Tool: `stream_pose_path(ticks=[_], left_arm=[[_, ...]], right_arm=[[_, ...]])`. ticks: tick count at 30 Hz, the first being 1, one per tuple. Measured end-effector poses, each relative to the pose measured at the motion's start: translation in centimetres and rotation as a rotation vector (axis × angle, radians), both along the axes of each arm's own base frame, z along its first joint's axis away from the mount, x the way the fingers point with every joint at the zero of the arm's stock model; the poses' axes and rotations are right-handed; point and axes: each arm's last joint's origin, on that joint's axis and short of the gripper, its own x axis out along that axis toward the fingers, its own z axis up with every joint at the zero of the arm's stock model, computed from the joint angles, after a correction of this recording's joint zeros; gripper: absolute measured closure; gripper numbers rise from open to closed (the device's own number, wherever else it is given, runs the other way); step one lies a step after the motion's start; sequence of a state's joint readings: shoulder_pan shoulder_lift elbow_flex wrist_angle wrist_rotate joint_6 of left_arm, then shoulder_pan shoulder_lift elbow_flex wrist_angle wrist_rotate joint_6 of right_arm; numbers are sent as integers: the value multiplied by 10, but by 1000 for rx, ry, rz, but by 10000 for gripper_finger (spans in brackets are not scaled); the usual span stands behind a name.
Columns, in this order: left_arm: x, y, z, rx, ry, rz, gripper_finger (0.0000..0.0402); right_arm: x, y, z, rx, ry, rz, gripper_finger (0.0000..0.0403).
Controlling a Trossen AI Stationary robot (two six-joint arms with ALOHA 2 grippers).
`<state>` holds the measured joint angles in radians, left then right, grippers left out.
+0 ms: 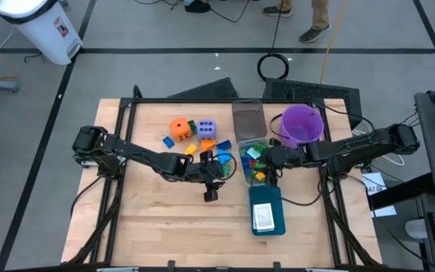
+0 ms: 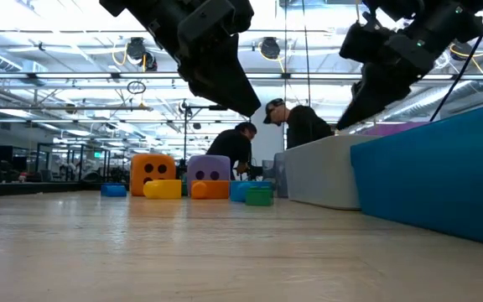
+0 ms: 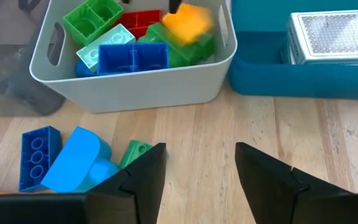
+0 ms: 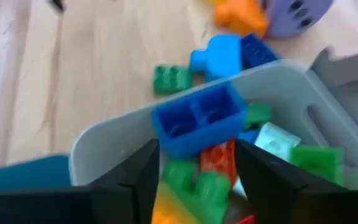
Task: Pick & Place Toys
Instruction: Adjust the game piece on the table
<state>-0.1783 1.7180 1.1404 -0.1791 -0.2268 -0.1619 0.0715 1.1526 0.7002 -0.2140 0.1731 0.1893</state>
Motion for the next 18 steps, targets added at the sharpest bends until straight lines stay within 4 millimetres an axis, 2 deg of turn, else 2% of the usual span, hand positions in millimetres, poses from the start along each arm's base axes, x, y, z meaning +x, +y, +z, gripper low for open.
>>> stream_pose_path(ticks=[5,10,14,18], left_arm=[[0,0,0,0,-2,0,200],[5,7,0,3,-34,27,208],[11,22,-15,-17,-7,90,199],[19,42,-36,-56,18,220,157]], right_arm=[[4,-1,5,-50,-66,-6,179],[8,0,10,-55,-120,5,158],[8,0,10,-53,-129,5,157],[8,0,10,-53,-124,6,162]])
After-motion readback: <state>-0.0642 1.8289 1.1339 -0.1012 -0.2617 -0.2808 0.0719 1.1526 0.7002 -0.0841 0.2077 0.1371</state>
